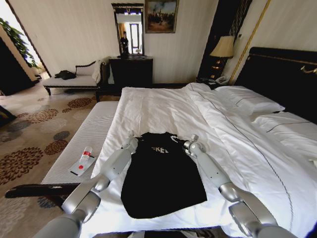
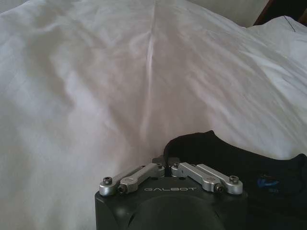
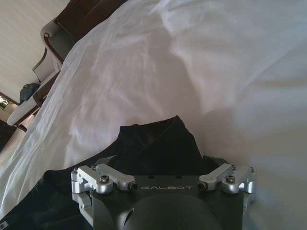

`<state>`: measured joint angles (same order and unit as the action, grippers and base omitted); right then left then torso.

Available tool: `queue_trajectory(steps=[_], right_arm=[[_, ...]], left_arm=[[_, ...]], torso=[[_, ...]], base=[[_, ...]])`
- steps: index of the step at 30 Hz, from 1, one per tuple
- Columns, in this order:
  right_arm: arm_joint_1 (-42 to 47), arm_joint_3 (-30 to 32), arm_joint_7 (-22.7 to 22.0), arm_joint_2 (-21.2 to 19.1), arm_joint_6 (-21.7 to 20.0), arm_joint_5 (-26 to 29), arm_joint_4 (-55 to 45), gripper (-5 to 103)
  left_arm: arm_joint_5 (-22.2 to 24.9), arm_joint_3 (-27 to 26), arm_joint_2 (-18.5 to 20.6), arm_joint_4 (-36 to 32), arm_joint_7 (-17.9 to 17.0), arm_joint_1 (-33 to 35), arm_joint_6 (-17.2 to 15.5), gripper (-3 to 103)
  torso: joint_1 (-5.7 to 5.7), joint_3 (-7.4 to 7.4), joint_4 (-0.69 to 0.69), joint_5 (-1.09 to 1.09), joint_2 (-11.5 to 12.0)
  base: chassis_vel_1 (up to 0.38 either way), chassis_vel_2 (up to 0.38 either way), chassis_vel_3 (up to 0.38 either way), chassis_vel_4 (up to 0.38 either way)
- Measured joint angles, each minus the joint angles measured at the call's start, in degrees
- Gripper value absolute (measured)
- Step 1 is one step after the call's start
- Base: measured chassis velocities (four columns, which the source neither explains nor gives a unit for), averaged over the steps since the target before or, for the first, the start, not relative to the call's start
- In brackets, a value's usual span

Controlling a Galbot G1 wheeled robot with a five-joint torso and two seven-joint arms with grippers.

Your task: Fold the clothes on the bed.

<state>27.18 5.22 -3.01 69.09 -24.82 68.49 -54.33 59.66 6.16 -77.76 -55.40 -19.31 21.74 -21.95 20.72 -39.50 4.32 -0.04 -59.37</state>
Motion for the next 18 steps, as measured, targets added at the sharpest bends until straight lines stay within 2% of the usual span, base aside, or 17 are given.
queue_trajectory(steps=[1, 6, 7, 8, 9, 11, 12, 16, 18], right_arm=[[0.0, 0.0, 0.0, 0.0, 0.0, 0.0, 0.0, 102], [-0.79, -0.7, 0.58, -1.03, 0.37, -0.29, 1.0, 78], [-0.79, -0.7, 0.58, -1.03, 0.37, -0.29, 1.0, 78], [-0.79, -0.73, 0.61, -1.17, 0.51, -0.61, 1.07, 72], [-0.79, -0.79, 0.62, -1.27, 0.77, -1.14, 1.23, 72], [-0.78, -1.07, 0.7, -1.39, 1.61, -2.15, 1.77, 61], [-0.78, -1.07, 0.7, -1.39, 1.61, -2.15, 1.77, 61], [-0.96, -1.39, 0.7, -1.39, 1.98, -2.5, 2.25, 39], [-1.02, -1.46, 0.71, -1.39, 2.02, -2.51, 2.3, 39]], left_arm=[[0.0, 0.0, 0.0, 0.0, 0.0, 0.0, 0.0, 1], [0.27, 0.31, 0.25, -0.79, -0.2, 0.12, -0.04, 1], [0.27, 0.31, 0.25, -0.79, -0.2, 0.12, -0.04, 1], [0.27, 0.34, 0.3, -0.83, -0.22, 0.18, -0.04, 1], [0.27, 0.35, 0.33, -0.88, -0.22, 0.24, -0.04, 1], [0.12, 0.39, 0.45, -0.94, -0.26, 0.41, 0.12, 1], [0.12, 0.39, 0.45, -0.94, -0.26, 0.41, 0.12, 1], [-0.06, 0.38, 0.5, -0.62, -0.34, 0.44, 0.33, 1], [-0.06, 0.38, 0.53, -0.56, -0.34, 0.4, 0.34, 1]], torso=[[0.0, 0.0, 0.0, 0.0, 0.0], [0.0, 0.0, 0.03, 0.01, 0.0], [0.0, 0.0, 0.03, 0.01, 0.0], [0.0, 0.0, 0.02, 0.01, 0.0], [0.0, 0.0, 0.02, 0.01, 0.0], [0.0, 0.0, 0.02, 0.01, 0.0], [0.0, 0.0, 0.02, 0.01, 0.0], [0.0, 0.0, 0.02, 0.0, 0.0], [0.0, 0.0, 0.02, 0.01, 0.0]], base=[[0.0, 0.0, 0.0, 0.0], [0.0, 0.0, 0.0, 0.0], [0.0, 0.0, 0.0, 0.0], [0.0, 0.0, 0.0, 0.0], [0.0, 0.0, 0.0, 0.0], [0.0, 0.0, 0.0, 0.0], [0.0, 0.0, 0.0, 0.0], [0.0, 0.0, 0.0, 0.0], [0.0, 0.0, 0.0, 0.0]])
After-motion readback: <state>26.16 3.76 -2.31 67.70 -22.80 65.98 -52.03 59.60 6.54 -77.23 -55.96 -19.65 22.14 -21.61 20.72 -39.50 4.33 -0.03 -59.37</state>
